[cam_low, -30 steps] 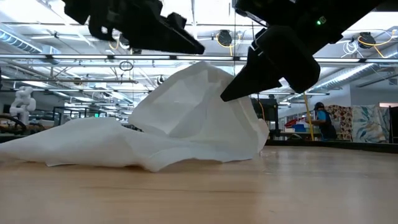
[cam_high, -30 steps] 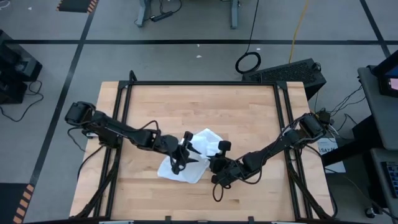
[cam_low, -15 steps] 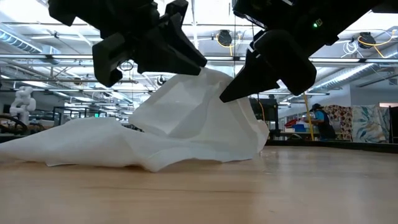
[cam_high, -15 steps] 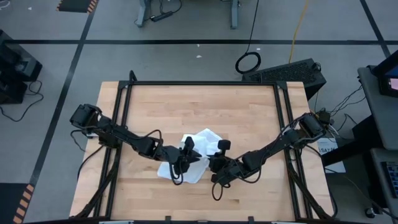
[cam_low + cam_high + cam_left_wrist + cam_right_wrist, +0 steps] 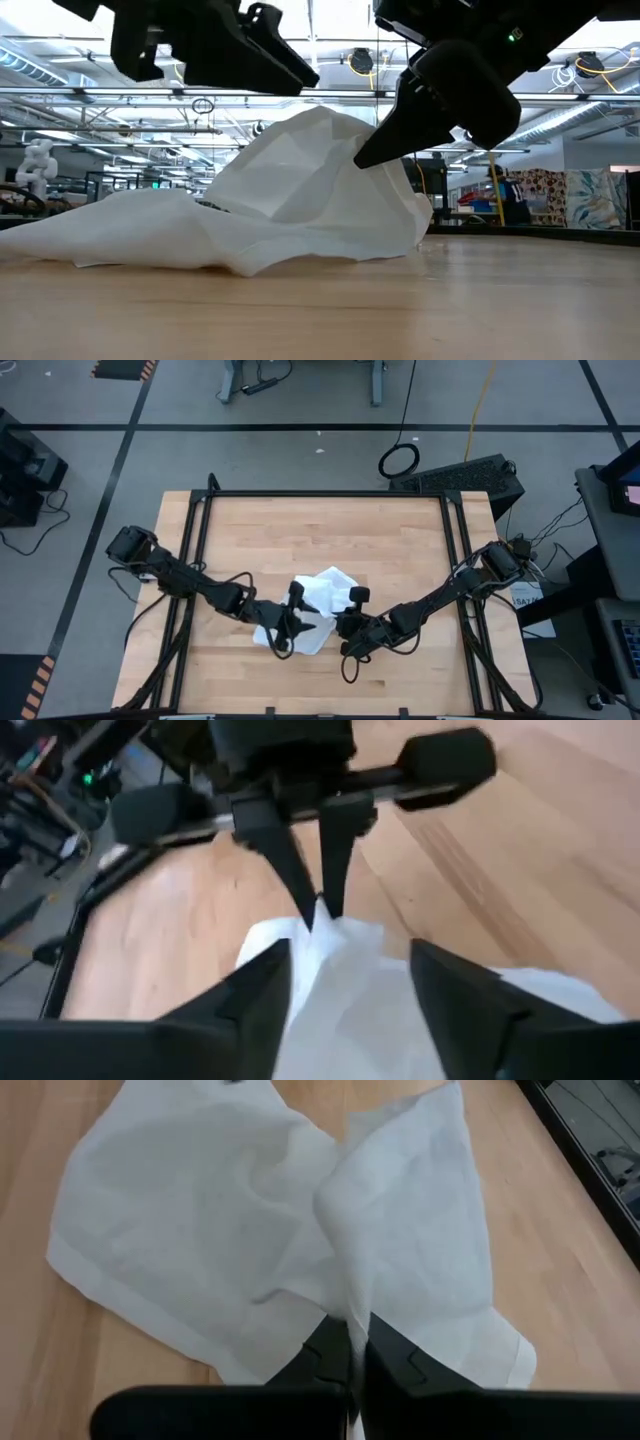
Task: Roll towel
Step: Roll the white towel
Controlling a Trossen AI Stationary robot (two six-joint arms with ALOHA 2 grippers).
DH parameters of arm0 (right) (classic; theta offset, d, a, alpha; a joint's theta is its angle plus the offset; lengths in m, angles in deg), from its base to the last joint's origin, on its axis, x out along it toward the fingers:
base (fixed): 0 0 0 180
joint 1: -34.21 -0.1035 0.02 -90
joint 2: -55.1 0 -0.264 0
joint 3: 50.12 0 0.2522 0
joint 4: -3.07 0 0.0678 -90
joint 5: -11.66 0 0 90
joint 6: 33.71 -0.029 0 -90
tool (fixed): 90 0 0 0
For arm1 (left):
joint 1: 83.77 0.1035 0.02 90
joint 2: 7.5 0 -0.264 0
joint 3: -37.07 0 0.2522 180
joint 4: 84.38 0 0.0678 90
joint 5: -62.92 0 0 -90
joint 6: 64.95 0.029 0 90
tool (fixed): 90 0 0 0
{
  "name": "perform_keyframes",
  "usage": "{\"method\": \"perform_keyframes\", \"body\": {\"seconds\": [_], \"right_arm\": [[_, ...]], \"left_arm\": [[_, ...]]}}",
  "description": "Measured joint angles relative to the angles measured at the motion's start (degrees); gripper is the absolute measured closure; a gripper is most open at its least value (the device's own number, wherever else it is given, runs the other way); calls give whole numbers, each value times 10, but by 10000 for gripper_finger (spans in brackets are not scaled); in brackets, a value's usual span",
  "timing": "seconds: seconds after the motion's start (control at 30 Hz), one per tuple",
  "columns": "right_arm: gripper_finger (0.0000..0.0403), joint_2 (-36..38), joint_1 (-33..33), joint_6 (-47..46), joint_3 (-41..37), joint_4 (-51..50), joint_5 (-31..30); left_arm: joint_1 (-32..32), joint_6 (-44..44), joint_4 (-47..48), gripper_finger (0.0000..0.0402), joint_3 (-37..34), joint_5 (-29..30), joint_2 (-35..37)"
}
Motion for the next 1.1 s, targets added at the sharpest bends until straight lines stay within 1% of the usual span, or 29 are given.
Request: {"method": "perform_keyframes", "body": {"seconds": [0.07, 0.13, 0.23, 0.33, 0.57, 0.67, 0.73, 0.83, 0.97, 1.1], "right_arm": [[403, 0, 0, 0, 0, 0, 0], [402, 0, 0, 0, 0, 0, 0], [402, 0, 0, -7, 0, -1, 1], [402, 0, 1, -17, 0, -3, 19], [402, 0, 3, -28, 0, -1, 43], [402, 0, 4, -35, 0, 0, 61], [402, 0, 7, -45, 0, 0, 74], [402, 0, 11, -52, 0, 0, 89], [403, 4, 18, -62, 0, 0, 114], [403, 22, 24, -65, 0, 1, 147]], "left_arm": [[-17, 12, 22, 153, 0, 21, -3], [-30, 36, 30, 139, 0, 56, -12], [-43, 66, 62, 137, -1, 130, -19], [-51, 73, 62, 143, -1, 160, -20], [-58, 120, 68, 164, -1, 161, -21], [-58, 165, 46, 184, -1, 162, -21], [-57, 195, 12, 201, -1, 159, -21], [-50, 231, -37, 230, 0, 118, -21], [-33, 295, -57, 258, 0, 49, -26], [-19, 340, -62, 262, 0, 38, -53]]}}
